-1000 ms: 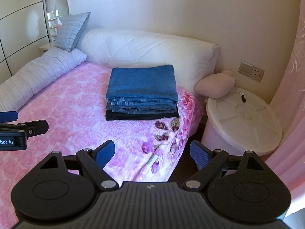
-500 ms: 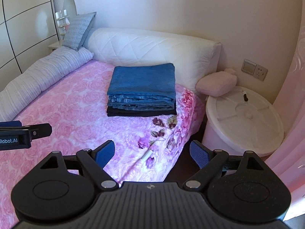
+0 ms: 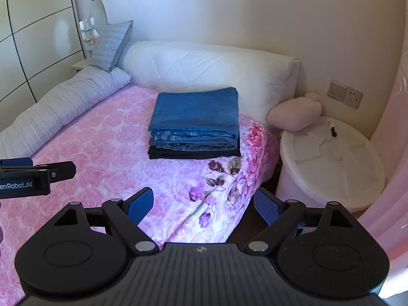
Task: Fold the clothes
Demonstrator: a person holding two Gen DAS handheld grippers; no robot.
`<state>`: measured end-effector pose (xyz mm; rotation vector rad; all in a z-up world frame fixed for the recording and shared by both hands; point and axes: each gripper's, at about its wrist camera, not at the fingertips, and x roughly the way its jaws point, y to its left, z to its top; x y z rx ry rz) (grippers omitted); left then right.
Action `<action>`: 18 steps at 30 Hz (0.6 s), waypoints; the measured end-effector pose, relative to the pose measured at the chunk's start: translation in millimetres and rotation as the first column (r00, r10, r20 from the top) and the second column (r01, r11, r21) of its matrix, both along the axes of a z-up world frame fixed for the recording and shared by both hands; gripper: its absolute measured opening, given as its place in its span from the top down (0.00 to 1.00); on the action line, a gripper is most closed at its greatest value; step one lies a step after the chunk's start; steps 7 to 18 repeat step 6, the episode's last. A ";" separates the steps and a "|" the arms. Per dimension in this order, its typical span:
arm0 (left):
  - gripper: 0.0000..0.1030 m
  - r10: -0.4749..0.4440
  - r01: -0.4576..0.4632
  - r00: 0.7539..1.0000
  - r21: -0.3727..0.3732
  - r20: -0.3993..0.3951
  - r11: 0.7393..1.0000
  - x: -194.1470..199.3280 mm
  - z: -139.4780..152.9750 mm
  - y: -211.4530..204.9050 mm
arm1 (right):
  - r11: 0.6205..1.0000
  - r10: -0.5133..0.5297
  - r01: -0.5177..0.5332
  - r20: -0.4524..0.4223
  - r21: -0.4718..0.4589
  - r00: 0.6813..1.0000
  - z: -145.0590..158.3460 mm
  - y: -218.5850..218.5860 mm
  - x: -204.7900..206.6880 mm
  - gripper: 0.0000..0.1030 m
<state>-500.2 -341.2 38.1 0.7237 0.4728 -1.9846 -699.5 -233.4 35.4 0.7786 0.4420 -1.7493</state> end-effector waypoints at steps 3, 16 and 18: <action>0.01 -0.005 0.005 1.000 0.001 0.006 1.000 -2.8 -2.0 1.8 | 1.000 0.002 -0.002 -0.003 -0.005 1.000 1.9 0.3 -1.4 0.14; 0.01 -0.020 0.020 1.000 0.000 0.020 1.000 -8.1 -4.8 5.3 | 1.000 0.000 0.000 -0.003 -0.012 1.000 3.0 1.8 -4.6 0.14; 0.01 -0.020 0.020 1.000 0.000 0.020 1.000 -8.1 -4.8 5.3 | 1.000 0.000 0.000 -0.003 -0.012 1.000 3.0 1.8 -4.6 0.14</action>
